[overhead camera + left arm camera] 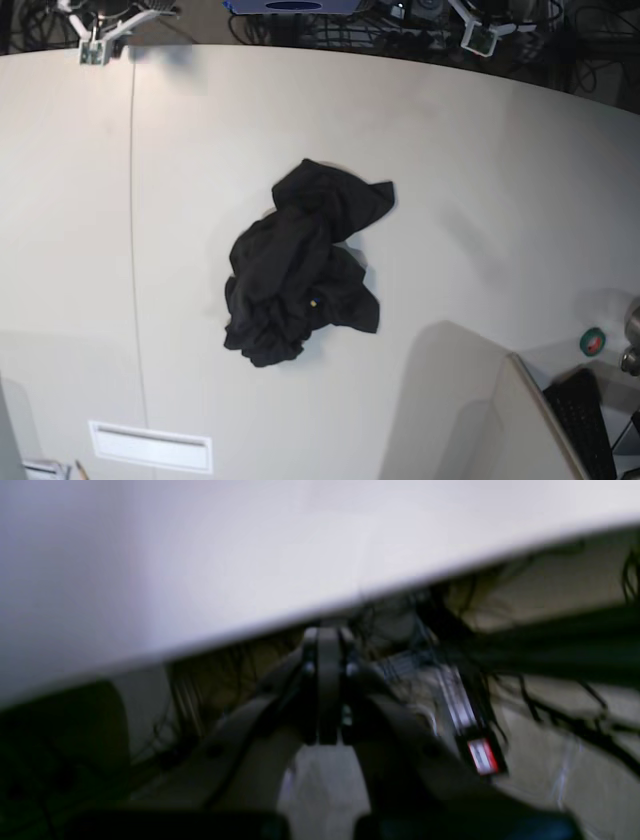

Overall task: Layout the t-shirt on the table in an organized manner, then fold the t-shirt properly
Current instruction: 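Move both grippers from rest toward the crumpled black t-shirt, then grasp the black t-shirt with the right gripper and drag it aside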

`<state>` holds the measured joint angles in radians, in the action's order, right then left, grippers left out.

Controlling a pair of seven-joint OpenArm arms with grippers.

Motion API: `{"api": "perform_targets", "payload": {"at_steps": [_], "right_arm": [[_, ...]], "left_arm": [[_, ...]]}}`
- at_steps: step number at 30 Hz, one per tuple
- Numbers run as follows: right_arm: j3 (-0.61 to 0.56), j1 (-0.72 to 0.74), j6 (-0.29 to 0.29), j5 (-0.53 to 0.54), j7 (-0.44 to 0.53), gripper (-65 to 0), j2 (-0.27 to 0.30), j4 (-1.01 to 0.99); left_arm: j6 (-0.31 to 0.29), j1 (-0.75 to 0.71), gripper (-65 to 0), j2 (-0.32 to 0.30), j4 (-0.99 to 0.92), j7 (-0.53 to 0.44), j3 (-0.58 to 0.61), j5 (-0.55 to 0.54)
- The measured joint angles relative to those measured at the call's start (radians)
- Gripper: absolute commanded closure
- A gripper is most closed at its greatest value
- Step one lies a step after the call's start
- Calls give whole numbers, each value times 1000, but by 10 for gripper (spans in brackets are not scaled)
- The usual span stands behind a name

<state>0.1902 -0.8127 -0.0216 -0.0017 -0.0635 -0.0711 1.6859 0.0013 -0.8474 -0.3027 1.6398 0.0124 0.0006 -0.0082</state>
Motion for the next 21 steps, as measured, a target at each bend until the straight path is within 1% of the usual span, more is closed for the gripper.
{"api": "perform_targets", "payload": {"at_steps": [3, 4, 6, 7, 8, 9, 10, 11, 14, 17, 19, 21], "right_arm": [[-62, 85, 22, 0, 7, 0, 0, 85], [-84, 122, 13, -3, 14, 0, 0, 109], [-134, 184, 7, -3, 18, 0, 3, 124], [-158, 209, 10, -3, 9, -72, 3, 124], [-188, 232, 10, -3, -15, -164, 3, 124], [-223, 259, 9, -4, -60, -227, 6, 120], [-258, 298, 7, -6, -107, -270, 7, 111], [-291, 334, 11, -3, -146, -290, 6, 108], [-381, 448, 16, -3, -211, -299, 6, 103], [-454, 520, 10, -5, -255, -299, 8, 71], [-490, 547, 17, -1, -283, -299, 3, 39], [-510, 572, 14, -2, -284, -299, 2, 6]], "left_arm": [[-1, 74, 0, 8, 7, -7, -1, -1], [0, 100, 0, 21, 9, 3, -3, -8], [-7, 143, 0, 42, 10, 61, -20, -77], [-5, 165, 0, 45, 10, 100, -29, -113], [-1, 192, 0, 46, 9, 151, -42, -161], [0, 227, 0, 47, 7, 209, -55, -212], [0, 267, 0, 47, 5, 257, -70, -265], [0, 299, 0, 45, 4, 288, -86, -306], [5, 372, 0, 43, 5, 380, -125, -393], [5, 397, 0, 39, 2, 414, -130, -393], [6, 409, 0, 32, 1, 416, -130, -393], [-1, 415, 0, 13, 1, 411, -130, -371]]}}
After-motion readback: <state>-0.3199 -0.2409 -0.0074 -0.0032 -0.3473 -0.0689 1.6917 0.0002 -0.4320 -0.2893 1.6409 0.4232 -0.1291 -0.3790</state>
